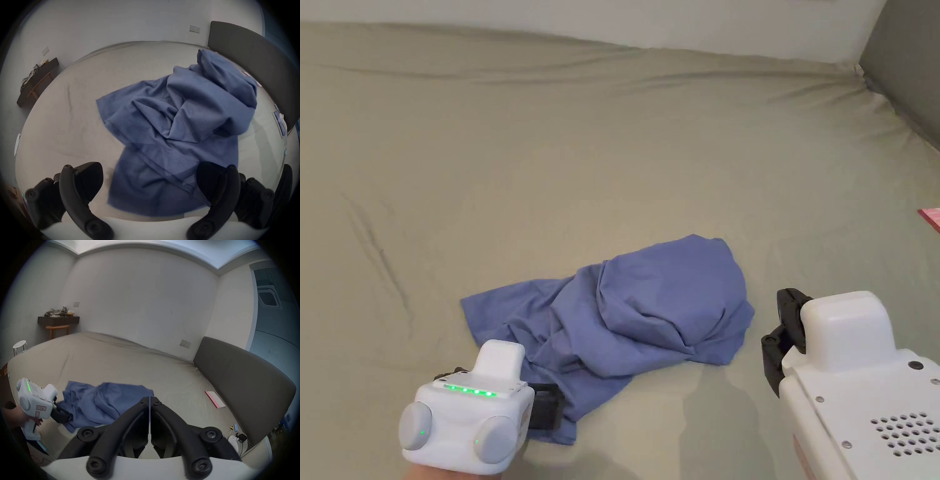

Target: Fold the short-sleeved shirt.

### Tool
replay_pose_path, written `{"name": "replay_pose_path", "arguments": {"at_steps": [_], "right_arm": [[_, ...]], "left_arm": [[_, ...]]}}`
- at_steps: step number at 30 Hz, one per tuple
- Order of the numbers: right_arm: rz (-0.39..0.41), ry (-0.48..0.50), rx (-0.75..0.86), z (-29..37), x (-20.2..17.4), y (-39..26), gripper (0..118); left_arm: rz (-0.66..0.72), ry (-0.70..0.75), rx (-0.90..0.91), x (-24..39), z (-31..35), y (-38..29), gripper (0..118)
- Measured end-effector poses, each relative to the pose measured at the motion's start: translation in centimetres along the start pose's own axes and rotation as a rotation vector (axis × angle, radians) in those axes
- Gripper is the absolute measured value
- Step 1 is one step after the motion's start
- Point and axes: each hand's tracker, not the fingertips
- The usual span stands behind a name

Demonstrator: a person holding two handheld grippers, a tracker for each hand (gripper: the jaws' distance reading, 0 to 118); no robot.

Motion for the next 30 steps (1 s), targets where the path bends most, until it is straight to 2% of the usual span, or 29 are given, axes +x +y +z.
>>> {"name": "replay_pose_path", "arguments": {"at_steps": [5, 7, 8, 9, 10, 11, 16, 19, 23, 24, 25, 26, 27, 28, 29, 30], "right_arm": [[-0.018, 0.015, -0.128, -4.4, 0.7, -2.0, 13], [-0.031, 0.032, -0.178, -6.6, 0.9, -2.8, 40], [-0.040, 0.041, -0.201, -7.8, 1.0, -3.2, 65], [-0.043, 0.046, -0.237, -9.1, 1.1, -3.5, 90], [-0.038, 0.064, -0.286, -10.6, 1.2, -3.8, 97], [-0.048, 0.075, -0.313, -12.1, 1.3, -4.3, 97], [-0.057, 0.114, -0.471, -19.7, 1.3, -6.8, 97], [-0.011, 0.111, -0.563, -23.8, 0.7, -8.8, 97], [-0.088, 0.157, -0.538, -24.9, 0.4, -9.0, 96], [-0.089, 0.175, -0.536, -24.6, 0.3, -8.9, 86], [-0.090, 0.222, -0.522, -24.4, 0.1, -8.7, 66], [-0.119, 0.297, -0.506, -24.1, -0.2, -8.5, 34], [-0.106, 0.301, -0.497, -23.8, -0.7, -8.4, 13], [-0.053, 0.278, -0.494, -23.4, -1.6, -8.3, 13], [0.032, 0.224, -0.504, -23.1, -2.1, -8.1, 13], [0.039, 0.229, -0.493, -22.8, -2.1, -7.9, 13]], "left_arm": [[-0.006, -0.013, -0.011, 0.1, -0.2, 0.1, 110], [0.001, -0.024, -0.006, -0.2, 0.3, 0.1, 96], [-0.007, -0.027, 0.008, -0.2, 0.8, 0.0, 81], [-0.017, -0.027, 0.028, -0.2, 1.4, 0.1, 42], [-0.029, -0.034, 0.058, -0.2, 2.3, 0.1, 6], [-0.038, -0.051, 0.079, -0.3, 2.8, 0.2, 7], [-0.015, -0.060, 0.141, -1.2, 5.6, 0.7, 7], [0.020, -0.067, 0.169, -2.4, 7.1, 0.8, 7], [0.074, -0.090, 0.154, -4.2, 8.1, 0.6, 7], [0.082, -0.095, 0.149, -4.5, 8.1, 0.4, 7], [0.096, -0.108, 0.143, -4.8, 8.1, 0.2, 7], [0.108, -0.120, 0.137, -4.9, 8.0, 0.1, 7], [0.125, -0.137, 0.132, -5.1, 7.8, 0.0, 7], [0.136, -0.139, 0.132, -5.2, 7.8, -0.1, 7], [0.140, -0.139, 0.132, -5.3, 7.9, -0.1, 7], [0.147, -0.154, 0.137, -5.5, 8.2, -0.1, 7]]}}
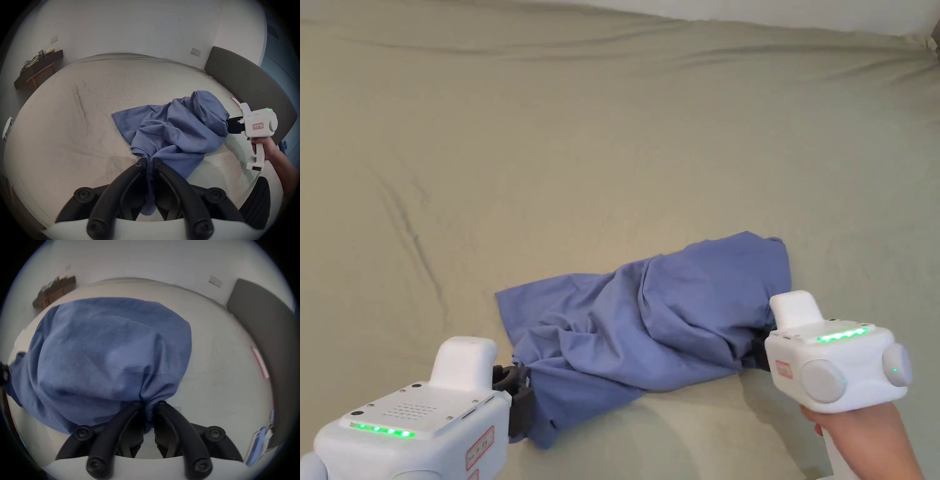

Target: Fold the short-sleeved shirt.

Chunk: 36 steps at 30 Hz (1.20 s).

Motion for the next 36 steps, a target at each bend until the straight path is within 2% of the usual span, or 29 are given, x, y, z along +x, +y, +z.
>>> {"name": "replay_pose_path", "arguments": {"at_steps": [4, 9, 15, 19, 24, 28, 32, 36], "right_arm": [[-0.161, 0.059, 0.070, 4.0, 2.6, 0.3, 13], [-0.193, 0.076, 0.230, 12.1, 4.6, 1.2, 13], [-0.244, 0.093, 0.428, 21.5, 5.3, 2.8, 13], [-0.241, 0.066, 0.547, 26.8, 5.0, 3.7, 13], [-0.188, -0.020, 0.674, 31.8, 4.0, 4.4, 13], [-0.174, -0.047, 0.739, 34.4, 3.4, 5.1, 13], [-0.113, -0.126, 0.825, 36.7, 2.4, 6.2, 13], [-0.085, -0.159, 0.879, 38.5, 1.9, 7.8, 13]], "left_arm": [[0.055, -0.046, 0.079, -1.4, 2.7, 1.7, 6], [0.107, -0.074, 0.205, -3.5, 7.3, 5.2, 7], [0.159, -0.129, 0.337, -4.7, 13.4, 8.9, 6], [0.146, -0.126, 0.436, -4.4, 17.0, 10.8, 6], [0.136, -0.121, 0.544, -3.9, 21.0, 12.7, 5], [0.142, -0.116, 0.608, -3.7, 23.2, 13.9, 4], [0.118, -0.093, 0.675, -3.3, 24.9, 15.0, 4], [0.114, -0.085, 0.716, -3.4, 26.0, 16.7, 4]]}}
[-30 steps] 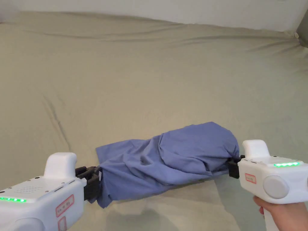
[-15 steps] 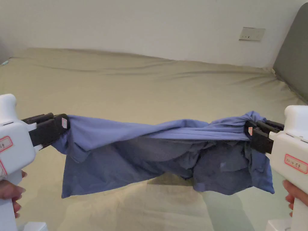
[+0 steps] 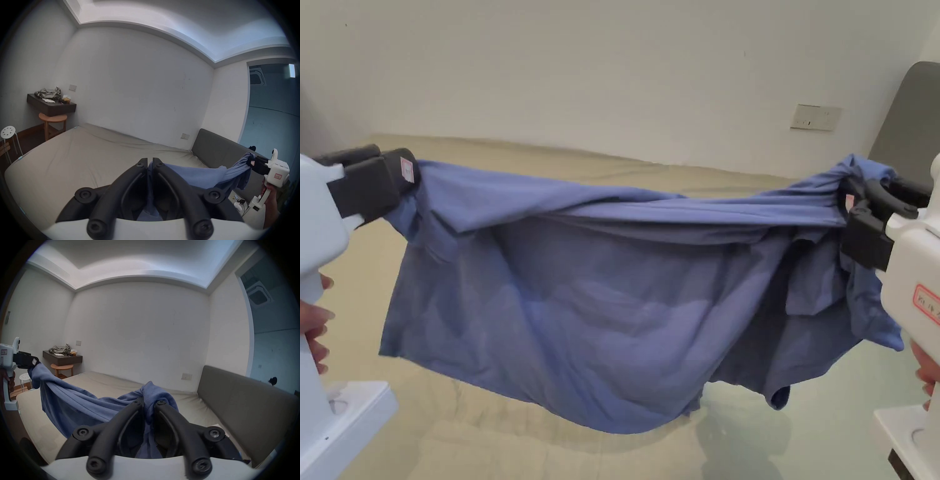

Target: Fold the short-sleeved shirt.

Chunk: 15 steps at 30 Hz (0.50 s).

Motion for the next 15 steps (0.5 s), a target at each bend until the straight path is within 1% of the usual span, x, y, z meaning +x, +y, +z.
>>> {"name": "replay_pose_path", "arguments": {"at_steps": [3, 5, 11, 14, 15], "right_arm": [[0.045, -0.017, 0.044, -0.8, -0.5, 1.9, 13], [0.085, -0.035, 0.076, -1.6, -1.0, 3.1, 13], [0.140, -0.079, 0.111, -5.5, -1.3, 5.9, 13], [0.210, -0.116, 0.140, -8.0, -1.6, 7.2, 13], [0.221, -0.126, 0.146, -8.8, -1.6, 7.6, 13]], "left_arm": [[-0.011, 0.008, 0.026, 0.0, -0.8, 1.6, 4], [-0.045, 0.014, 0.052, 0.3, -1.6, 2.7, 4], [-0.095, 0.026, 0.084, 0.8, -4.8, 5.8, 4], [-0.130, 0.038, 0.093, 1.9, -7.0, 7.1, 4], [-0.141, 0.038, 0.094, 2.0, -7.8, 7.5, 4]]}}
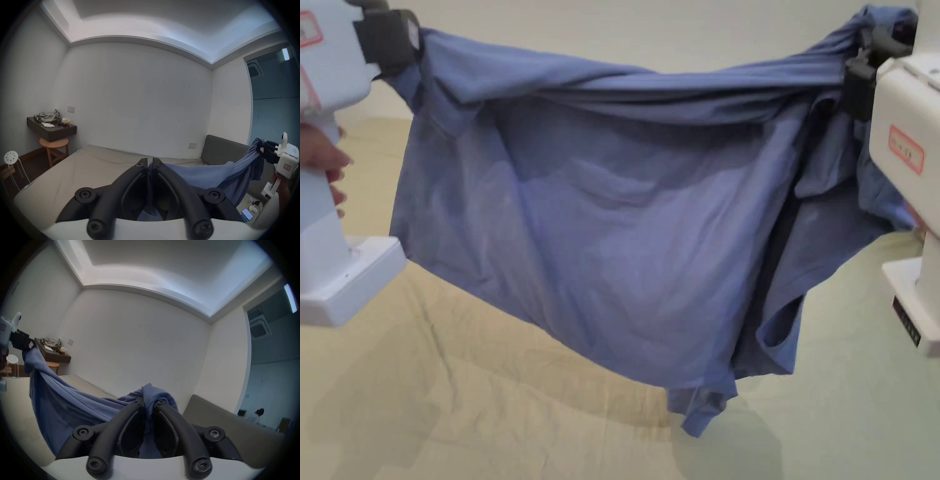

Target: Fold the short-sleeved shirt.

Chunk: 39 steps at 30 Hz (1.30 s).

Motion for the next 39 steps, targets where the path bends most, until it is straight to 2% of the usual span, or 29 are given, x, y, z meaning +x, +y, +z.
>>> {"name": "replay_pose_path", "arguments": {"at_steps": [5, 10, 19, 23, 27, 30, 35, 39], "right_arm": [[0.001, -0.022, -0.006, -5.6, 0.0, 1.1, 13], [0.044, -0.071, -0.005, -11.0, -0.8, 1.1, 13], [0.113, -0.097, -0.029, -18.8, -3.4, -1.0, 13], [0.008, -0.032, -0.122, -20.3, -4.3, -3.4, 13], [0.044, 0.004, -0.191, -19.7, -6.4, -7.8, 13], [-0.019, 0.110, -0.305, -17.5, -8.2, -11.8, 13], [0.024, 0.214, -0.469, -11.5, -12.1, -19.4, 13], [-0.043, 0.320, -0.654, -5.9, -14.1, -24.6, 13]], "left_arm": [[-0.075, 0.019, 0.001, 0.9, -5.1, 1.9, 4], [-0.104, 0.031, -0.007, -0.3, -11.4, 2.5, 4], [-0.122, 0.083, -0.022, -1.8, -20.7, 0.8, 4], [-0.097, 0.102, -0.060, -2.8, -22.5, -2.2, 4], [-0.076, 0.109, -0.154, -4.0, -22.9, -6.6, 4], [-0.051, 0.121, -0.227, -4.9, -21.7, -10.8, 4], [0.000, 0.150, -0.404, -7.2, -17.3, -18.7, 4], [0.027, 0.194, -0.537, -8.6, -11.7, -25.7, 4]]}}
